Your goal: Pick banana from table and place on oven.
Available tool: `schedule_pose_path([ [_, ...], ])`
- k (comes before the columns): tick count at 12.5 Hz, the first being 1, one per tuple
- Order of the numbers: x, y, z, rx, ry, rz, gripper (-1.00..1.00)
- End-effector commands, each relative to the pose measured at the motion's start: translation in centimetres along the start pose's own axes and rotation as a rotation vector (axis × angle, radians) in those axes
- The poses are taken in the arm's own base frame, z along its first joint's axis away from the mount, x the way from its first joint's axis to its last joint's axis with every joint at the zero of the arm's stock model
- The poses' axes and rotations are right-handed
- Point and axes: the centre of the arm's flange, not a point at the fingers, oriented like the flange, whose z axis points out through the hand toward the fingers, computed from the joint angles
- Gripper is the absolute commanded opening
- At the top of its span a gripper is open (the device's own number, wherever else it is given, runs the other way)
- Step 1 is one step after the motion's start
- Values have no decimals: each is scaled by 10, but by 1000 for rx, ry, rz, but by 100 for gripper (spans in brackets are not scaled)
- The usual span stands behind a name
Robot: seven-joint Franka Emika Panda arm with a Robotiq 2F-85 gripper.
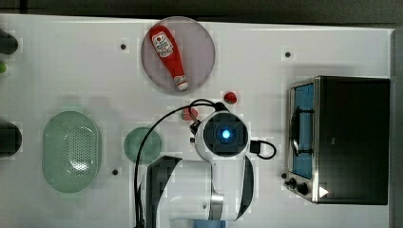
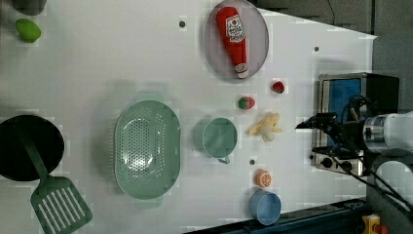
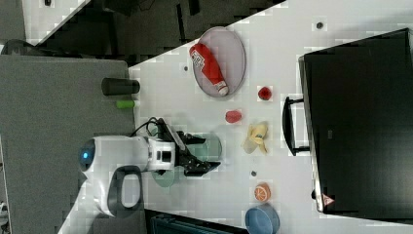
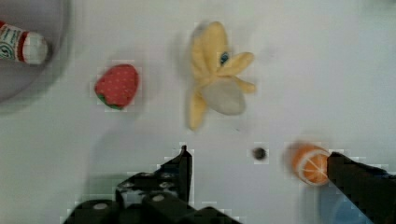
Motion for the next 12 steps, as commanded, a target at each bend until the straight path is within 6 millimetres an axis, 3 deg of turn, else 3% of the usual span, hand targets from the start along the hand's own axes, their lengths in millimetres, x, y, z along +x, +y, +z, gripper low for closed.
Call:
schedule_pose_path([
  [1, 27, -3, 24, 46, 56, 63, 100],
  [4, 35, -7, 81, 39, 61, 69, 100],
  [7, 39, -11, 125, 35, 66, 69, 100],
  [10, 39, -12, 160, 39, 77, 64, 100],
  [12, 37, -15, 170, 42, 79, 56, 93],
])
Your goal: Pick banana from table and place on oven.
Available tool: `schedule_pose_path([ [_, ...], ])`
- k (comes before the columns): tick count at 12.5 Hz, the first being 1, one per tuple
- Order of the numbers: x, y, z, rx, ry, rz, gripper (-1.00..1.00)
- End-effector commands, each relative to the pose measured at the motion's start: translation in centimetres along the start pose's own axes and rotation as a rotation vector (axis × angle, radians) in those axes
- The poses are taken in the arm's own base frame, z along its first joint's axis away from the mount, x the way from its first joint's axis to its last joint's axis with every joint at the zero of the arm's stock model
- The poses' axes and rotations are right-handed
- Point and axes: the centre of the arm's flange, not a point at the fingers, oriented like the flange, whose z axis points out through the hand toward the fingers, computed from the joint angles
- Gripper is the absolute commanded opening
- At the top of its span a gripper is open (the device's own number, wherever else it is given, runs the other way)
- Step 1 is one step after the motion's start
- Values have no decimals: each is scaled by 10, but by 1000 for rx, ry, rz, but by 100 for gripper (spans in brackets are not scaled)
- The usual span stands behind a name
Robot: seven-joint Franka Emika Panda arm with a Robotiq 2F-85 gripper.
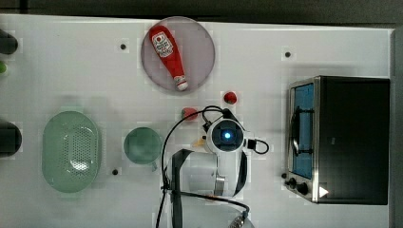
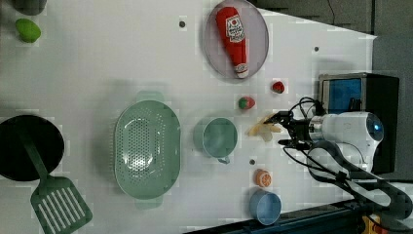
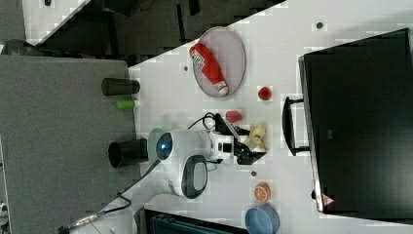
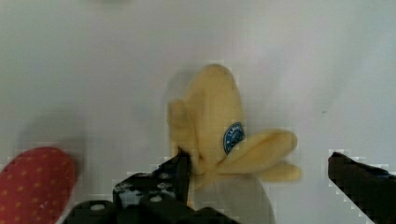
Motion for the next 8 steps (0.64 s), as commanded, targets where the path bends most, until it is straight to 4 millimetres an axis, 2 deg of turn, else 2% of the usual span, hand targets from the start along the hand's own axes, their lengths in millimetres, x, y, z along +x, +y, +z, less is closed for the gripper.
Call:
schedule_pose_path([
  [1, -3, -22, -9, 53, 31, 23, 69],
  [6, -2, -22, -10, 55, 33, 27, -50],
  [7, -2, -22, -11, 56, 34, 27, -64],
  [8, -2, -23, -14, 61, 37, 26, -64],
])
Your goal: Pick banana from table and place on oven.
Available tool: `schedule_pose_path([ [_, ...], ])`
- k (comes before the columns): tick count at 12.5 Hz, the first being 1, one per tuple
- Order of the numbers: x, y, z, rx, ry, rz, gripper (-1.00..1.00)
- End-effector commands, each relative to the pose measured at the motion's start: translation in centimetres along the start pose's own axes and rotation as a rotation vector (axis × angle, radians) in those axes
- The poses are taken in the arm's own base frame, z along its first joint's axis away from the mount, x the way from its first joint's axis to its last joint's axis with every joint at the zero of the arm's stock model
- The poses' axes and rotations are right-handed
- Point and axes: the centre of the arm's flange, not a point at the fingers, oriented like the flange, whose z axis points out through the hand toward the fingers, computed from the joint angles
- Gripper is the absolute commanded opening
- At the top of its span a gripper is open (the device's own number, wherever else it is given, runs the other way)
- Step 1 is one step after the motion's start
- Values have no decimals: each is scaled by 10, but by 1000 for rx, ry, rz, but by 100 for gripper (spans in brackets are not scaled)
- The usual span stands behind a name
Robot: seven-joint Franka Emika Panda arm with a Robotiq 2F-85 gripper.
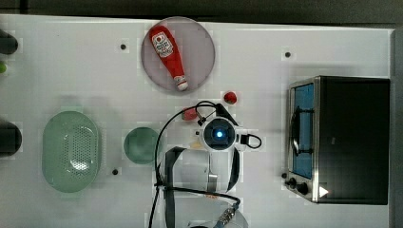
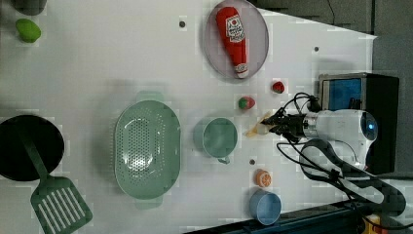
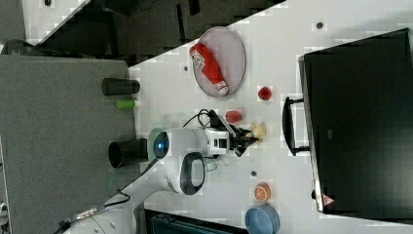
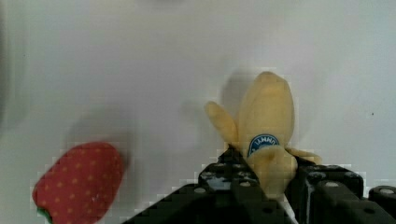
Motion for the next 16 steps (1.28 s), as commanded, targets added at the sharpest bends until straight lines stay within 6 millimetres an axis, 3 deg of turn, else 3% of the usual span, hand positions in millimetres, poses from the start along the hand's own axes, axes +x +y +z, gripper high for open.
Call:
schedule_pose_path([
  [1, 7, -6, -23, 24, 21, 38, -64],
  [4, 11, -18, -78, 103, 80, 30, -64],
  [8, 6, -19, -209, 147, 103, 19, -64],
  [12, -10, 2, -324, 72, 33, 16, -64],
  [16, 3, 35, -394, 80, 16, 56, -64],
])
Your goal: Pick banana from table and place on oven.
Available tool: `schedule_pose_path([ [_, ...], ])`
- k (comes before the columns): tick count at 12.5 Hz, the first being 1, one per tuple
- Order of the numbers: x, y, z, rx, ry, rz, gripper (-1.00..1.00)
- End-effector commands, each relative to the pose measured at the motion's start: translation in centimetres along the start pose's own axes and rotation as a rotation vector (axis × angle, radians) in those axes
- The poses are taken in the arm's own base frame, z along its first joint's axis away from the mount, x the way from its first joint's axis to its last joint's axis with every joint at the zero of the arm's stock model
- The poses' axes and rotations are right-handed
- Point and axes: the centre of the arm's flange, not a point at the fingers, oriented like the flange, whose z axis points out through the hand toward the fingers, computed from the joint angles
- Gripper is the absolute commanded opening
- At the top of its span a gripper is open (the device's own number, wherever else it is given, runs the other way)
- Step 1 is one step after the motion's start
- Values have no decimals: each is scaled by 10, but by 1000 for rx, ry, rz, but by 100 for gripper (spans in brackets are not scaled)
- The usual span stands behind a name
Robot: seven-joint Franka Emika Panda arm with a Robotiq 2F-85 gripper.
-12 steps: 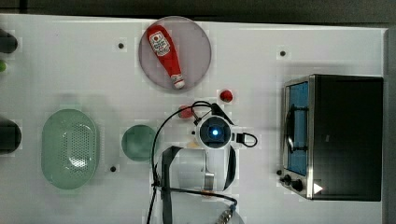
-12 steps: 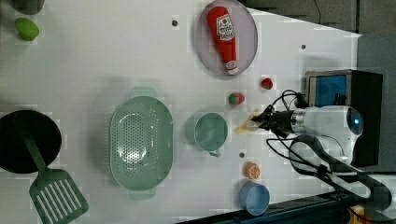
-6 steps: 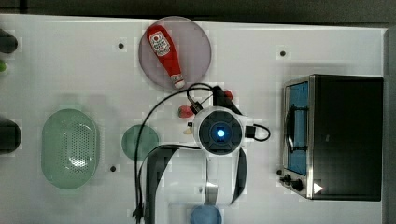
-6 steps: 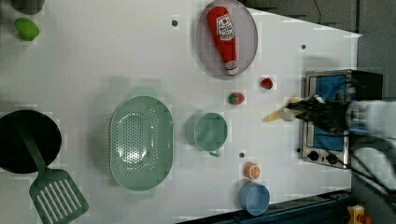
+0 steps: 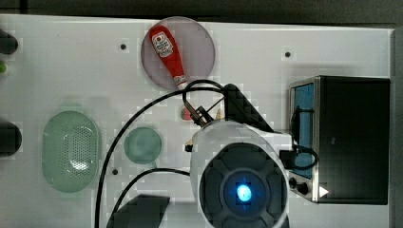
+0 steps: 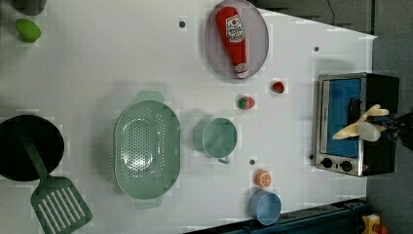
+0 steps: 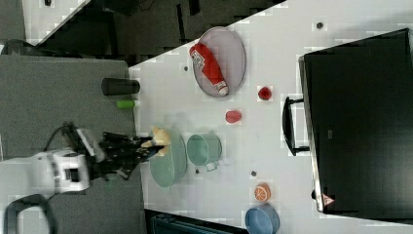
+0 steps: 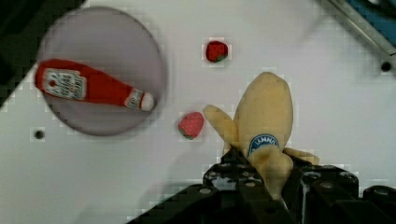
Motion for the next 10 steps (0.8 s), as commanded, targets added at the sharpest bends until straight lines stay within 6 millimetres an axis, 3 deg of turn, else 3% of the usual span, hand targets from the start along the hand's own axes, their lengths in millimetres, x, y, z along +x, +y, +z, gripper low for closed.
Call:
schedule_pose_path([
  [1, 35, 31, -4, -23, -66, 110, -64],
  [4, 77, 72, -14, 0, -57, 147, -64],
  [10, 170, 154, 29, -59, -9, -50, -64],
])
